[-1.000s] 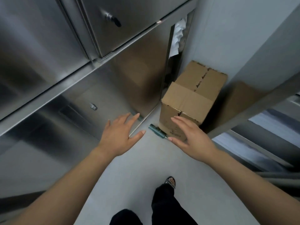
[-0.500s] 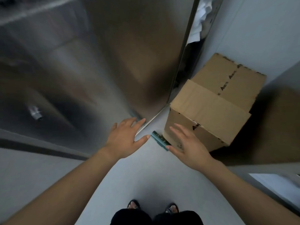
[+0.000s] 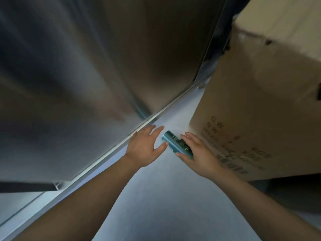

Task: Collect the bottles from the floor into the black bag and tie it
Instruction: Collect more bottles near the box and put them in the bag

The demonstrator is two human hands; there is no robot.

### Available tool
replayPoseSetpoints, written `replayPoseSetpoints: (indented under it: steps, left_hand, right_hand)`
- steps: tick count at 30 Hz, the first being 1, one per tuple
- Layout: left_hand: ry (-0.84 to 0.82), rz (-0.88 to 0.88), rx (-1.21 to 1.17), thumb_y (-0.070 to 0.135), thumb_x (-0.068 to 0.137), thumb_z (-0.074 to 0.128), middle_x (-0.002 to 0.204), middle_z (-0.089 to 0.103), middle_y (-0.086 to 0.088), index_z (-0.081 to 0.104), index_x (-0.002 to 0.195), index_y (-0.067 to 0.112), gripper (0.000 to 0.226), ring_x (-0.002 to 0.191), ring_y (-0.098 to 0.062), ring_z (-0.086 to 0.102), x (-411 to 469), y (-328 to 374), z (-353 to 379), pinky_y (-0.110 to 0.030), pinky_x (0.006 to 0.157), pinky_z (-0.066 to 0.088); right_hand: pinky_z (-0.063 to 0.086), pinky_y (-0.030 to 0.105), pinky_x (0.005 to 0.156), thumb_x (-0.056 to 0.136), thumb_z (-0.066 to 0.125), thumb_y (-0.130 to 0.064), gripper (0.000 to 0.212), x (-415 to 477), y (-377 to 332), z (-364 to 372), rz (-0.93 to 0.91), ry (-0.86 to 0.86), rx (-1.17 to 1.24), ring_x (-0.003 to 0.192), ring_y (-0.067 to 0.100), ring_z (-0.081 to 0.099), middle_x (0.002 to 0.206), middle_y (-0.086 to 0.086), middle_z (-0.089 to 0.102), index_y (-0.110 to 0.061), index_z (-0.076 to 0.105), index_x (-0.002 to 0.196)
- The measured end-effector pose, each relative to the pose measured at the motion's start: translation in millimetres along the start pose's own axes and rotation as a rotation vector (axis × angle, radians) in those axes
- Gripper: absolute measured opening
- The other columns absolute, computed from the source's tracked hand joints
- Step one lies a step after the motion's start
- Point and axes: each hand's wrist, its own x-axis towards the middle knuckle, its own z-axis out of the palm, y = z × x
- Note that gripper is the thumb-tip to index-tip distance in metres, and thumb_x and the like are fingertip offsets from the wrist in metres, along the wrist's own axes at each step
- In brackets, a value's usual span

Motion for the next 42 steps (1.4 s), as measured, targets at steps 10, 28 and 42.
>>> replayPoseSetpoints:
  steps: [10, 28, 42]
  left_hand:
    - [-0.02, -0.158, -0.025, 0.065, 0.088, 0.028, 0.153, 0.03, 0.0, 0.024, 0.144, 0.036, 0.063, 0.139, -0.024, 0.029, 18, -61, 159, -0.047, 0.112, 0.027]
    - [-0.229, -0.182, 0.133, 0.072, 0.082, 0.033, 0.159, -0.014, 0.003, -0.003, 0.147, 0.038, 0.082, 0.146, -0.023, -0.01, -17, -103, 231, -0.057, 0.113, 0.009]
    - [-0.389, -0.107, 0.228, 0.069, 0.085, 0.032, 0.16, -0.003, 0.002, 0.004, 0.148, 0.039, 0.075, 0.146, -0.025, 0.007, -6, -98, 166, -0.061, 0.109, 0.02]
  right_hand:
    - [0.021, 0.04, 0.114, 0.088, 0.05, -0.05, 0.067, 53, 75, 119, 0.004, -0.002, -0.088, 0.141, 0.019, 0.019, 0.154, 0.002, 0.021, -0.019, 0.028, 0.144]
    - [0.034, 0.046, 0.102, 0.087, 0.057, -0.041, 0.077, 49, 102, 158, 0.181, 0.036, -0.247, 0.14, 0.024, 0.018, 0.155, 0.005, 0.014, -0.022, 0.013, 0.148]
    - [0.033, 0.036, 0.106, 0.088, 0.056, -0.034, 0.077, 5, 76, 131, 0.283, -0.092, -0.011, 0.129, 0.023, 0.033, 0.149, 0.003, 0.024, -0.02, 0.01, 0.148]
